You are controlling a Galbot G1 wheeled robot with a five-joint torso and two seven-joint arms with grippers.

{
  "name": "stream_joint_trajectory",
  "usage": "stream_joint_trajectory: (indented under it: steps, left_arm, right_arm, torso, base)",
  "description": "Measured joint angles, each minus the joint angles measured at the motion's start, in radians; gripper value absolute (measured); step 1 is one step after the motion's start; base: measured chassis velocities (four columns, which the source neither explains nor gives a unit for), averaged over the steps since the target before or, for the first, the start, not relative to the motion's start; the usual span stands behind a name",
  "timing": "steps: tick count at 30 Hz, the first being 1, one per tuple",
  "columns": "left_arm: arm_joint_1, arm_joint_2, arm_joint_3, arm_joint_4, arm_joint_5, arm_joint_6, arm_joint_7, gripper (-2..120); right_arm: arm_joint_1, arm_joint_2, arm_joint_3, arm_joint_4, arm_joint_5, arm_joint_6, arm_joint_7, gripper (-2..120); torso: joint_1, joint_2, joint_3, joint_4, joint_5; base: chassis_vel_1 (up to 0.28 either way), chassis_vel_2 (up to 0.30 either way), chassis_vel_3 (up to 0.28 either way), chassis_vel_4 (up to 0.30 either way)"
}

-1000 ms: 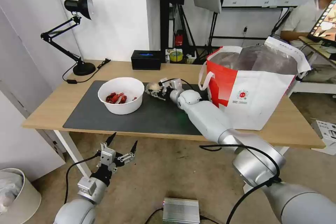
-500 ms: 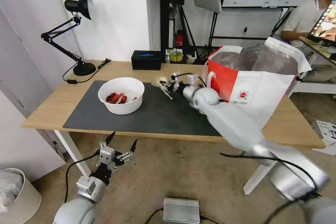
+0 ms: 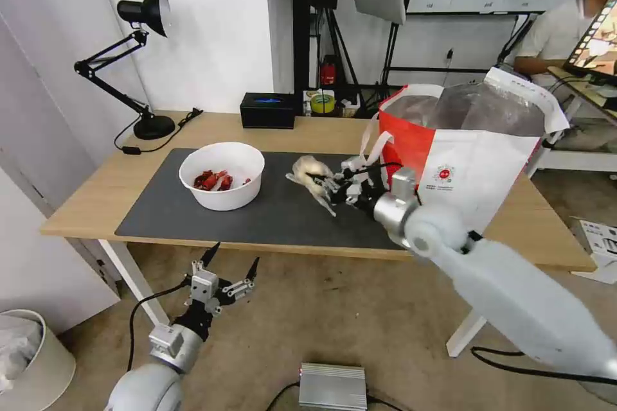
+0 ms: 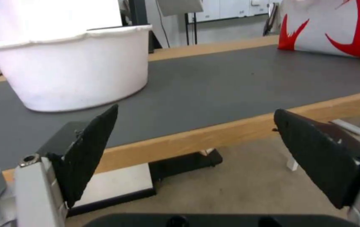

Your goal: Pick up the trash from the table and place it into the takeout bag.

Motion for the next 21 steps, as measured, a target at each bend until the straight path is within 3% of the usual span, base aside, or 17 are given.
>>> stream_joint_trajectory:
  steps: [1,4,11,21]
  left_arm:
    - [0.000,0.000,0.000,0.000,0.000,0.000,0.000,100]
    - [0.005,0.001,-0.007,-0.005,0.002,0.000,0.000,100]
    - [0.010,-0.007,-0.006,-0.008,0.008,-0.002,0.000,100]
    - [0.010,-0.013,0.004,-0.008,0.015,-0.004,0.000,100]
  right_arm:
    - [0.000,0.000,0.000,0.000,0.000,0.000,0.000,4]
    - [0.057,-0.045,0.082,0.060,0.055,-0.085,0.160,4]
    - [0.126,-0.134,0.215,0.064,0.090,-0.237,0.362,4]
    - [0.091,-0.164,0.261,-0.005,0.142,-0.309,0.461,4]
  torso:
    - [0.000,0.000,0.000,0.0000,0.0000]
    - [0.000,0.000,0.000,0.0001,0.0000]
    - [0.000,0.000,0.000,0.0000,-0.0001]
    - [0.000,0.000,0.000,0.0000,-0.0001]
  base:
    - [0.000,0.000,0.000,0.000]
    - [0.000,0.000,0.000,0.000]
    - [0.000,0.000,0.000,0.000]
    - [0.000,0.000,0.000,0.000]
